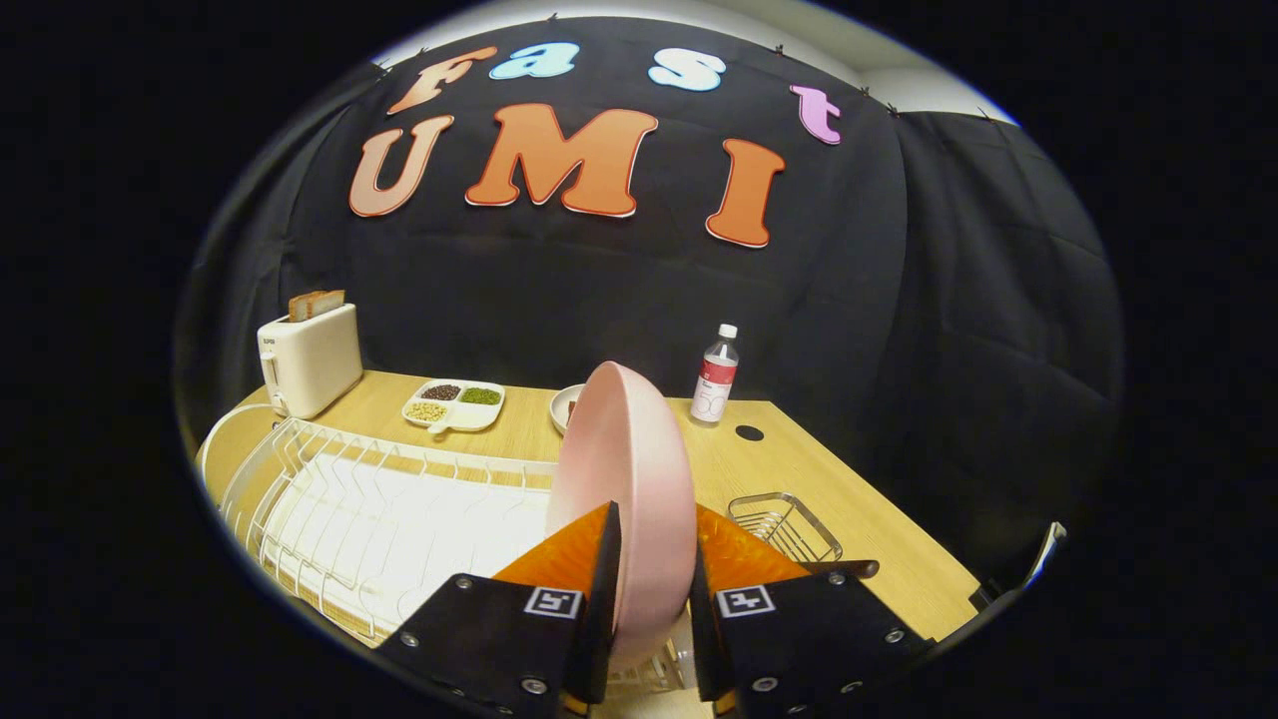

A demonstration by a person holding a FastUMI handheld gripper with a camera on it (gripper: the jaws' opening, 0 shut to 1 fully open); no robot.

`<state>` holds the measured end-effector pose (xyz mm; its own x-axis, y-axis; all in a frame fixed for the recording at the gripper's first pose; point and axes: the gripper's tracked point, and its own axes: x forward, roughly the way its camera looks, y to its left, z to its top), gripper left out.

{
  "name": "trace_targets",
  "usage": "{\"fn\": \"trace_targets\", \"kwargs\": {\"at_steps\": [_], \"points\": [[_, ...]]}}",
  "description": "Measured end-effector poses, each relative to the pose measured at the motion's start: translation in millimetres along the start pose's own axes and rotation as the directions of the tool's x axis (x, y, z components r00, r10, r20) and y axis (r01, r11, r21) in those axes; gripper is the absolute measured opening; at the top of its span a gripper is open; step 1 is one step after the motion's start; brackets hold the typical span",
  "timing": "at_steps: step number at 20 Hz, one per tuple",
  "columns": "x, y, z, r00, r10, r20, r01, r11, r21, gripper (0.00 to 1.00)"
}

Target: Take the plate from the dish rack, then take the spoon from the basket and place it into the plate.

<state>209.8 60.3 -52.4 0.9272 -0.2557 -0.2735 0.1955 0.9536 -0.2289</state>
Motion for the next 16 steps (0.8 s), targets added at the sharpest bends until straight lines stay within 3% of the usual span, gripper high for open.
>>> {"fn": "trace_targets", "kwargs": {"at_steps": [5,16], "points": [[-3,-2,13,1.0,-0.021,0.005,0.021,1.0,0.023,0.27],[-10,1,42,0.997,-0.051,0.066,0.057,0.993,-0.105,0.2]]}}
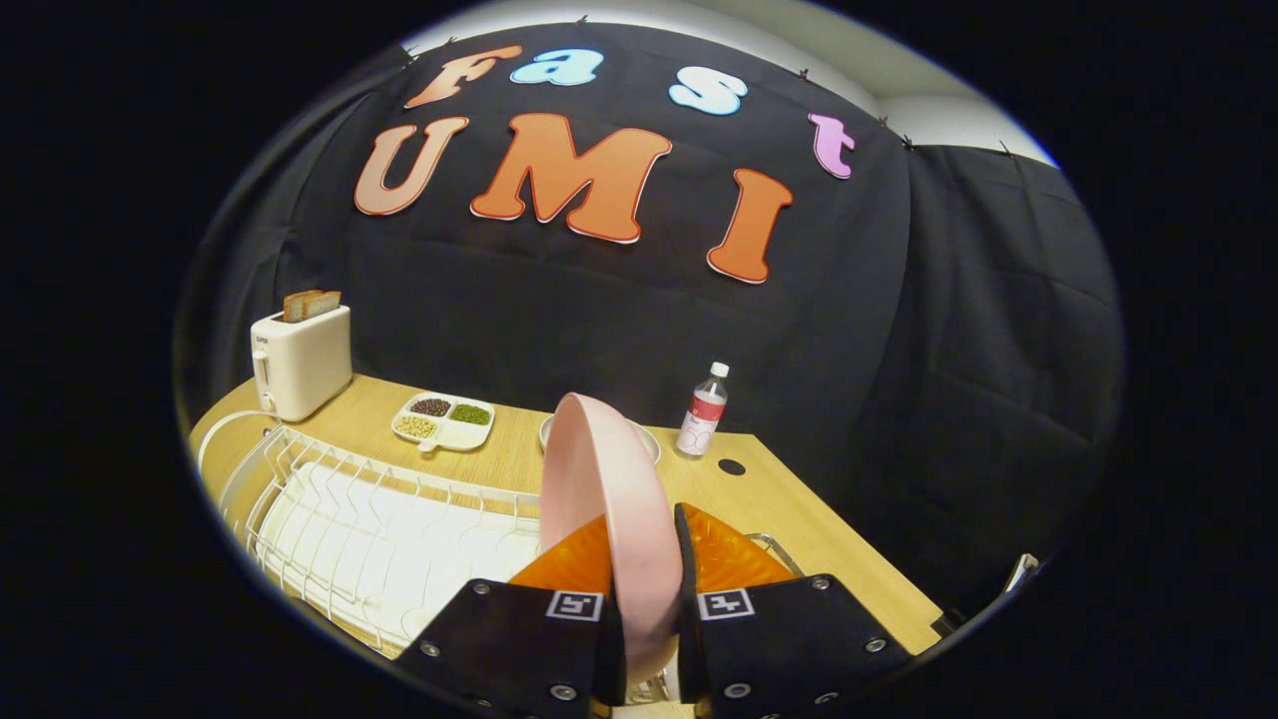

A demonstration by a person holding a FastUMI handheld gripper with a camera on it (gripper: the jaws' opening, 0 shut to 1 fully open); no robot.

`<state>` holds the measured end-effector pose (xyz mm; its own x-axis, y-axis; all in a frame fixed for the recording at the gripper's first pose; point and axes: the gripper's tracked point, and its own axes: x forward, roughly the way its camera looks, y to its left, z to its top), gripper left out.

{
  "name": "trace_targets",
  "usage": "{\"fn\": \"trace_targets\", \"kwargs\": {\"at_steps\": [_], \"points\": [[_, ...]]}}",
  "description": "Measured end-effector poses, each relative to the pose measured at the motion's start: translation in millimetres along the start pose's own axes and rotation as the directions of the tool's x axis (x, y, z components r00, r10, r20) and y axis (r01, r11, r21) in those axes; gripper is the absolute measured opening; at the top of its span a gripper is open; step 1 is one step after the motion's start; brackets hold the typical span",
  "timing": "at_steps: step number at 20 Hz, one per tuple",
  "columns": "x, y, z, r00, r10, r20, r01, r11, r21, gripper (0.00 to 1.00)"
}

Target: Take the plate from the dish rack, then take the spoon from the basket and place it into the plate.

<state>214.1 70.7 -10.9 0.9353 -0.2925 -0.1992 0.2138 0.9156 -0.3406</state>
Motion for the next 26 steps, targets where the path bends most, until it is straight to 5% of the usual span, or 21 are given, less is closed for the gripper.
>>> {"fn": "trace_targets", "kwargs": {"at_steps": [11,26], "points": [[-25,-15,33,0.997,0.038,0.061,-0.043,0.995,0.094,0.2],[-136,-31,12,0.985,0.152,0.081,-0.167,0.956,0.24,0.2]]}}
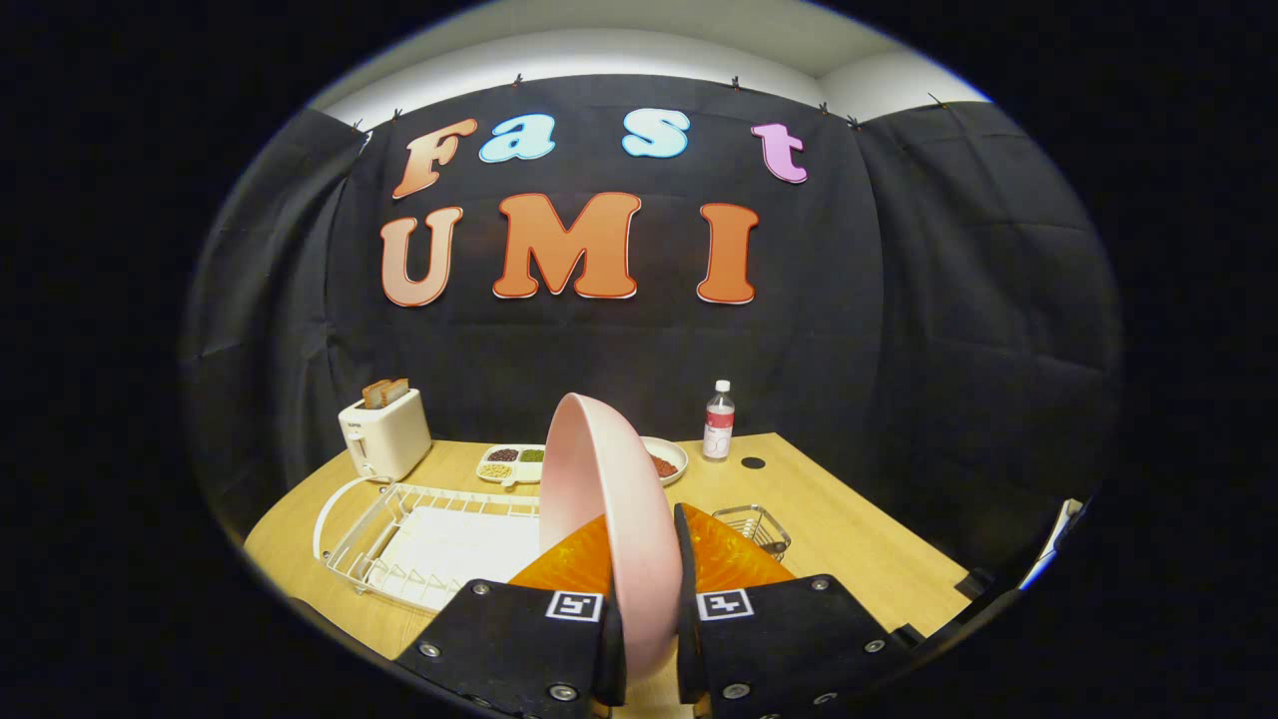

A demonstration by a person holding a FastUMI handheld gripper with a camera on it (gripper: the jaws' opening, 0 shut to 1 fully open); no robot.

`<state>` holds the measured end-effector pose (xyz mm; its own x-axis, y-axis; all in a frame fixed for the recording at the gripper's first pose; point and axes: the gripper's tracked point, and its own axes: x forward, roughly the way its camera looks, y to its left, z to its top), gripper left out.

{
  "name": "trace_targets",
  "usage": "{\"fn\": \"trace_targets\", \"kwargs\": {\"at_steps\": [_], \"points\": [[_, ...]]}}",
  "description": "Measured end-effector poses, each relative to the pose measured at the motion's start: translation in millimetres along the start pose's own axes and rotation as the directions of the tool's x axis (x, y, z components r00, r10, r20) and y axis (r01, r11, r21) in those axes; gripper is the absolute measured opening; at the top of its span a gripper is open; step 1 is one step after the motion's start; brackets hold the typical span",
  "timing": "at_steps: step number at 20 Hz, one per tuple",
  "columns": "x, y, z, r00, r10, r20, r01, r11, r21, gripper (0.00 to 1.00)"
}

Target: Take the plate from the dish rack, then take the spoon from the basket and place it into the plate.

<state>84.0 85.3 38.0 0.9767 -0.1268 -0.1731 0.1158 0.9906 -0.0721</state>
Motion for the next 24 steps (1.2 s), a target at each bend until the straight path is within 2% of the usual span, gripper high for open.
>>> {"fn": "trace_targets", "kwargs": {"at_steps": [8,18,21,24], "points": [[-53,32,-64,0.992,0.107,-0.066,-0.098,0.988,0.12,0.2],[-78,67,-160,0.958,0.23,-0.174,-0.164,0.93,0.328,0.2],[-76,77,-186,0.937,0.275,-0.216,-0.173,0.902,0.396,0.2],[-76,88,-200,0.913,0.333,-0.234,-0.185,0.851,0.491,0.2]]}}
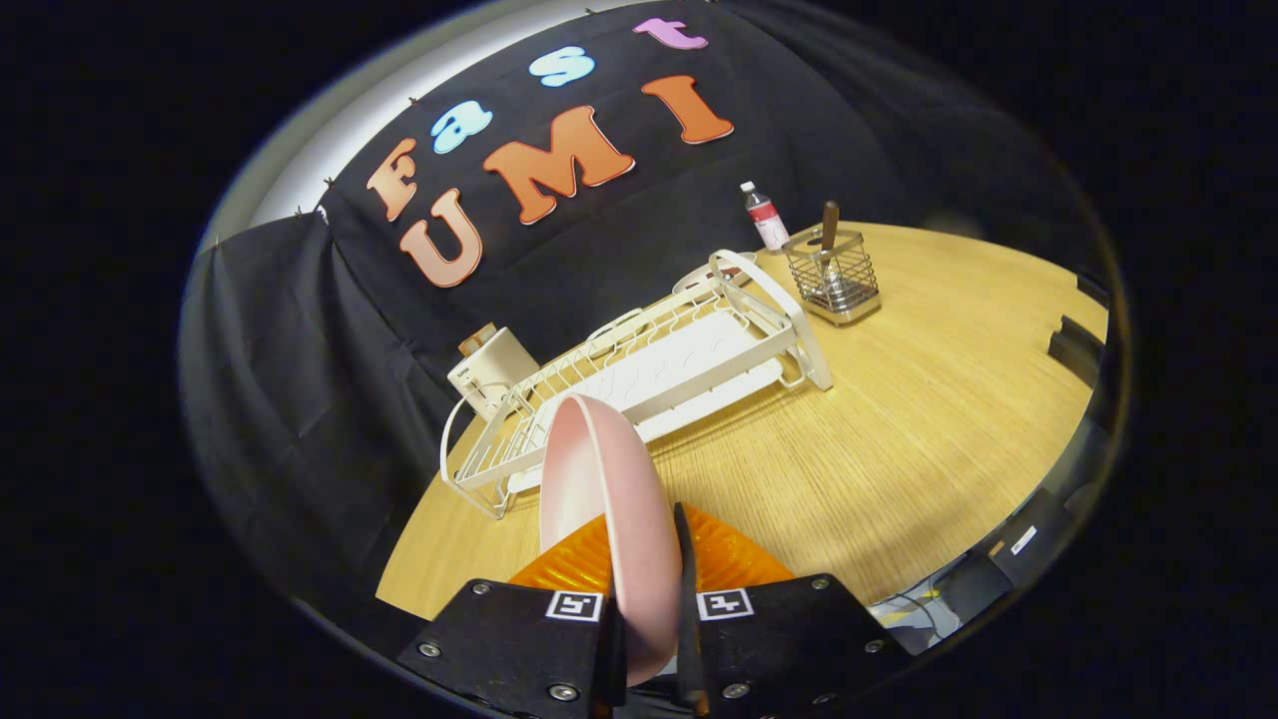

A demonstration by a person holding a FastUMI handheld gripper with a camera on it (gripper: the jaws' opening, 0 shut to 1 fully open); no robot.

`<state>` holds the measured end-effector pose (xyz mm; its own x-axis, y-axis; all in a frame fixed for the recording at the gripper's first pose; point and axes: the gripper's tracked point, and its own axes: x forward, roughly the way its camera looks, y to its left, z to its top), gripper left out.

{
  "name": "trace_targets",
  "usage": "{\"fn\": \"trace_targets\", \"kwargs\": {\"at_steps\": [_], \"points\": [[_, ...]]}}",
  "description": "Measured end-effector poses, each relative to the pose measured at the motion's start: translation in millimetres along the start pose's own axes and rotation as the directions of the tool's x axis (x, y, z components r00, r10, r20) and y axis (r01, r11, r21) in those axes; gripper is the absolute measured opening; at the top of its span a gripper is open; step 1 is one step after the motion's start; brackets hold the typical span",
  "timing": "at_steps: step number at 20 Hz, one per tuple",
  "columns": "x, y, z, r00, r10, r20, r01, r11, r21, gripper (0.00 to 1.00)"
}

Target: Take the plate from the dish rack, then take the spoon from the basket and place it into the plate.

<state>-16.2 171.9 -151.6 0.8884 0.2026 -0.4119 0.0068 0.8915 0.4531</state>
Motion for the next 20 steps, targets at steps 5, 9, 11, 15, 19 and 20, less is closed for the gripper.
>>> {"fn": "trace_targets", "kwargs": {"at_steps": [5,9,11,15,19,20], "points": [[13,-7,-12,0.998,0.027,-0.054,-0.02,0.993,0.118,0.2],[23,-14,-16,0.996,0.023,-0.088,-0.005,0.981,0.195,0.22],[27,-15,-20,0.995,0.021,-0.103,0.003,0.975,0.221,0.23],[32,-31,-22,0.993,-0.042,-0.11,0.063,0.979,0.196,0.27],[28,-49,-19,0.991,-0.091,-0.101,0.107,0.98,0.169,0.39],[28,-54,-16,0.99,-0.106,-0.093,0.119,0.98,0.156,0.4]]}}
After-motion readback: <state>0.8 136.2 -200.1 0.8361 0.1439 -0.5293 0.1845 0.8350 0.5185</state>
